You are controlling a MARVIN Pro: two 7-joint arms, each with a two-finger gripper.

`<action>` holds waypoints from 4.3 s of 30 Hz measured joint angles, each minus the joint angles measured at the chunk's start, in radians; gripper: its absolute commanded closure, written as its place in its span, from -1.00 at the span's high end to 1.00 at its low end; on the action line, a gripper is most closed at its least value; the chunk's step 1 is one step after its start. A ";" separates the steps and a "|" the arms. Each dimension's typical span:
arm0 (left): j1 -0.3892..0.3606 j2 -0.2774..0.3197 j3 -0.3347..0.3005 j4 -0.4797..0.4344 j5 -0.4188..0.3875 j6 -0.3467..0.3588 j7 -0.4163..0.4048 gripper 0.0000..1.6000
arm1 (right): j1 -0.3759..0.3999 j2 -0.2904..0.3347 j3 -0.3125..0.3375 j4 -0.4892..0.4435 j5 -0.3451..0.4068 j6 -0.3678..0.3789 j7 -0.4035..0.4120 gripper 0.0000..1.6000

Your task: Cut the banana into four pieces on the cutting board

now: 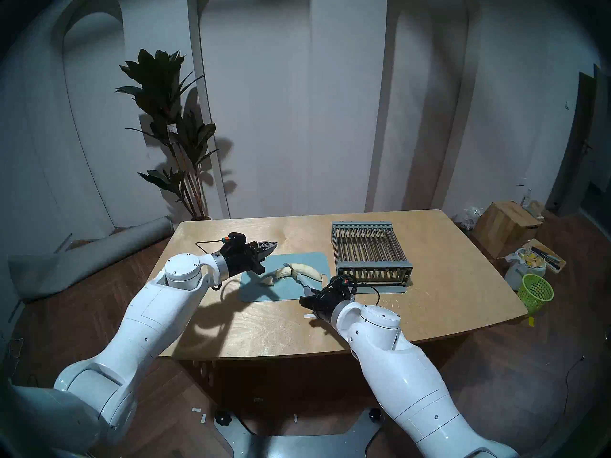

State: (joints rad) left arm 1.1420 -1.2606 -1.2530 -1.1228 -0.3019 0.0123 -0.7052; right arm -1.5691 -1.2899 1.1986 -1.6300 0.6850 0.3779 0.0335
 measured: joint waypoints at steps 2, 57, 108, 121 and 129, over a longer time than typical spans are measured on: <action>0.006 -0.002 -0.010 -0.011 -0.012 0.005 0.002 -1.00 | -0.002 0.015 -0.021 -0.023 -0.042 -0.019 0.003 -1.00; -0.031 -0.093 0.171 -0.199 0.136 0.115 0.065 -1.00 | -0.146 0.094 -0.039 -0.068 -0.279 -0.290 -0.110 -1.00; -0.153 -0.115 0.320 0.203 0.245 -0.068 0.008 -1.00 | -0.043 0.032 -0.053 0.078 -0.246 -0.270 -0.096 -1.00; -0.196 -0.110 0.345 0.223 0.266 -0.050 0.001 -1.00 | -0.030 0.033 -0.049 0.076 -0.228 -0.249 -0.076 -1.00; -0.205 -0.097 0.349 0.219 0.270 -0.043 0.000 -1.00 | -0.018 0.032 -0.049 0.076 -0.217 -0.231 -0.062 -1.00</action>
State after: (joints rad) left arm 0.9375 -1.3578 -0.9037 -0.9039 -0.0316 -0.0306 -0.7048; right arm -1.5871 -1.2579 1.1497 -1.5541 0.4682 0.1465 -0.0285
